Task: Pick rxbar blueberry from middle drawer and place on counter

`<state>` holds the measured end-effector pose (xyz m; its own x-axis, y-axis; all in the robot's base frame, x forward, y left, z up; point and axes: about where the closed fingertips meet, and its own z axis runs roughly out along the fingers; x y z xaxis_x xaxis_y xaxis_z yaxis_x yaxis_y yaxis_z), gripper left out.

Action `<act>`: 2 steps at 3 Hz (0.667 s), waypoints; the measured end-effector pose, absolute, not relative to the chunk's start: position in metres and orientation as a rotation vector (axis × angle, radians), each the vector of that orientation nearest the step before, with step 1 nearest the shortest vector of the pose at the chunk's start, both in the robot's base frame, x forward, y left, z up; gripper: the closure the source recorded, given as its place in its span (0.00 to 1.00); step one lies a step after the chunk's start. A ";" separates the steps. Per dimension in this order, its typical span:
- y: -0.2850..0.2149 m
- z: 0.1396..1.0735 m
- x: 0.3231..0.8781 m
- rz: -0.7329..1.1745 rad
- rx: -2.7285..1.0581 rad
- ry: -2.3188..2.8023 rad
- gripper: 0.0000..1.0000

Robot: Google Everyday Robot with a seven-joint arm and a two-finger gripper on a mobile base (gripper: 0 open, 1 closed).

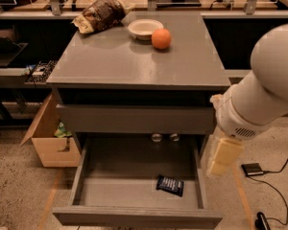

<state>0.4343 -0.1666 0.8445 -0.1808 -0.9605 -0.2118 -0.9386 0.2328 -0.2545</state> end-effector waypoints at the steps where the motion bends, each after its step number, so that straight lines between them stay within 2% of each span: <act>1: -0.148 0.789 0.441 -0.037 -1.731 2.181 0.00; 2: -0.148 0.789 0.441 -0.037 -1.732 2.182 0.00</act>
Offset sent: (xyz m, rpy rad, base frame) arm 0.0040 0.0150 -0.0470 0.0392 0.0167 -0.0054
